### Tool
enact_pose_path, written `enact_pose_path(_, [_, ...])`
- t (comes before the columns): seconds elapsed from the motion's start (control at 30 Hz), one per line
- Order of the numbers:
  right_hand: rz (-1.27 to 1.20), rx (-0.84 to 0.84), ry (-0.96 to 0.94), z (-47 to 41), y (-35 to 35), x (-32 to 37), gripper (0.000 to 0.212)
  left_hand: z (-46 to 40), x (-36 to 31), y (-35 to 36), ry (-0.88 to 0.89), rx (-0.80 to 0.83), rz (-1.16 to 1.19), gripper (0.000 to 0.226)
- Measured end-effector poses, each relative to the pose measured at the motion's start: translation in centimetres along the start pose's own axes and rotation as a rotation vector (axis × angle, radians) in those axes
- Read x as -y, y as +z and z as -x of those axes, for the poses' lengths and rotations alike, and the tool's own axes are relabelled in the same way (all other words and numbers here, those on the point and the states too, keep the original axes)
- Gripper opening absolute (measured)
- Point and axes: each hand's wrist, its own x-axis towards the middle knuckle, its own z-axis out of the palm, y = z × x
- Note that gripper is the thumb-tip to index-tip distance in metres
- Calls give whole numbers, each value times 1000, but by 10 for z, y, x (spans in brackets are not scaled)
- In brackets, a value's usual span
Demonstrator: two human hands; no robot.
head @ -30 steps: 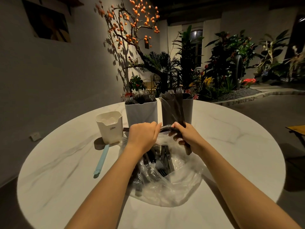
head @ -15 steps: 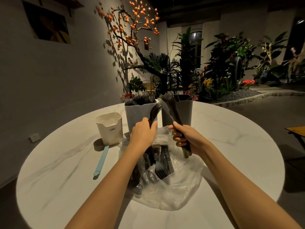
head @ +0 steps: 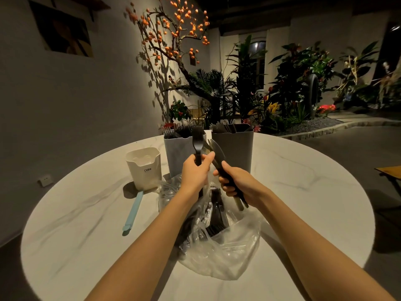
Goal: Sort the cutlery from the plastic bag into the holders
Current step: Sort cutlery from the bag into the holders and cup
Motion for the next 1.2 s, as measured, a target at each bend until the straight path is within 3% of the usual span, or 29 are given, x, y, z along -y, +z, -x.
enact_pose_path(0.27, [98, 49, -53, 1, 5, -3, 37, 5, 3, 4, 15, -89, -109, 31])
enact_pose_path(0.47, [239, -10, -112, 1, 10, -5, 27, 4, 5, 4, -93, -95, -15, 17])
enact_pose_path(0.63, [180, -22, -121, -1, 9, -5, 24, 3, 4, 2, -174, -59, 64, 13])
enact_pose_path(0.77, [194, -216, -197, -2, 9, -6, 24, 0, 2, 2, -217, -35, 117, 17])
enact_pose_path(0.9, [93, -310, -305, -2, 1, -2, 23, 1, 0, 4, -88, -52, 58, 12])
enact_pose_path(1.2, [110, -268, -386, -3, -1, -6, 8, 9, 3, 13, 154, -41, -51, 25])
